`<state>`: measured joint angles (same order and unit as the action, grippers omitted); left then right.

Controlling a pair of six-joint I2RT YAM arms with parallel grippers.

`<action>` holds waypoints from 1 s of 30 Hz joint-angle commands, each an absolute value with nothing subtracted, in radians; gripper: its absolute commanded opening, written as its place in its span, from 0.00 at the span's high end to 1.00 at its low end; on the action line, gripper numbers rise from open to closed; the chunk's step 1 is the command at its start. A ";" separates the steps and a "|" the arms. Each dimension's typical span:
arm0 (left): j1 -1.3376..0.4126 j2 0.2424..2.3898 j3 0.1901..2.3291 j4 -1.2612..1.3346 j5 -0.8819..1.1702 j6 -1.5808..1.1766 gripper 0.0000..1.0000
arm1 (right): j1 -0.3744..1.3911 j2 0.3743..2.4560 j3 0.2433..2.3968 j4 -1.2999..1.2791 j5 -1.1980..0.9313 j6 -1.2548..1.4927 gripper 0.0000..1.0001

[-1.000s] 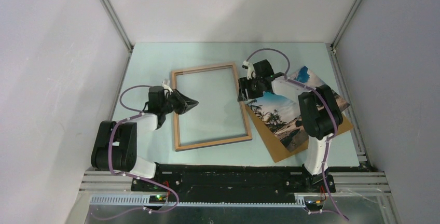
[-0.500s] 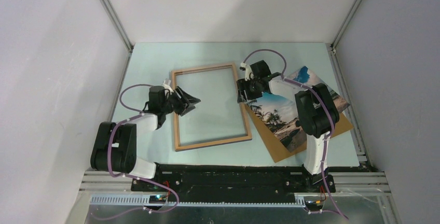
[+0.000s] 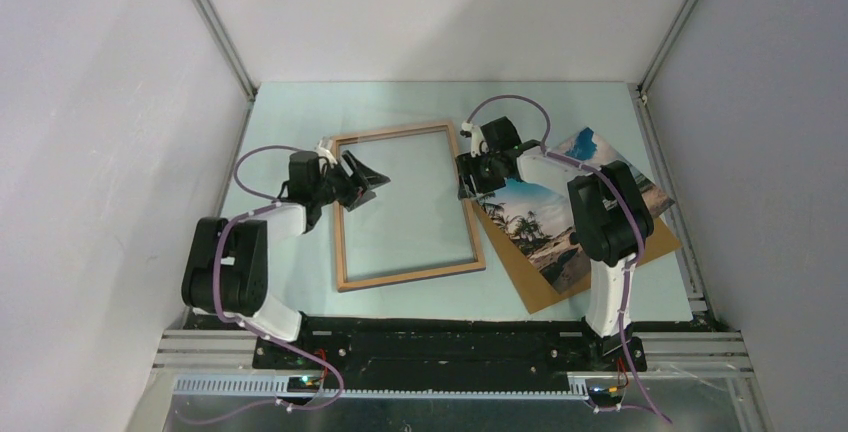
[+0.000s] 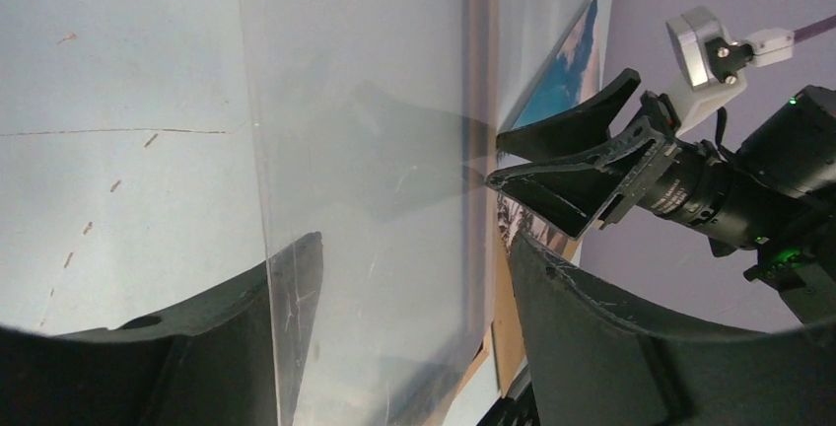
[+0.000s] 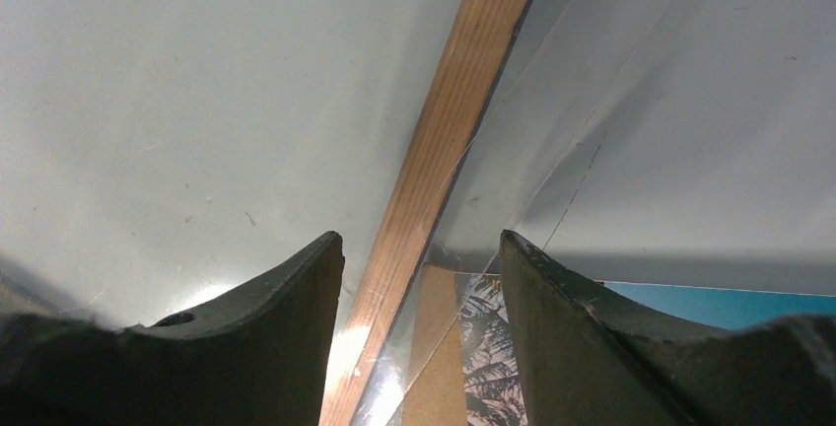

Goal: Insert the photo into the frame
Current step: Place the photo frame item in the photo frame.

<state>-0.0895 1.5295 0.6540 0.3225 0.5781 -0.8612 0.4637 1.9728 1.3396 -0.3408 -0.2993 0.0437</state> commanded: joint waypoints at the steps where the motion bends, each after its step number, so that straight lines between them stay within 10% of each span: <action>1: -0.076 1.559 0.708 0.350 0.591 -0.805 0.26 | 0.485 1.974 1.370 -0.350 -0.286 0.017 0.37; 18: -0.058 1.648 0.783 0.349 0.578 -0.746 0.24 | 0.497 1.980 1.370 -0.355 -0.271 0.008 0.37; 30: -0.053 1.666 0.779 0.350 0.610 -0.745 0.76 | 0.491 1.959 1.370 -0.357 -0.271 0.005 0.36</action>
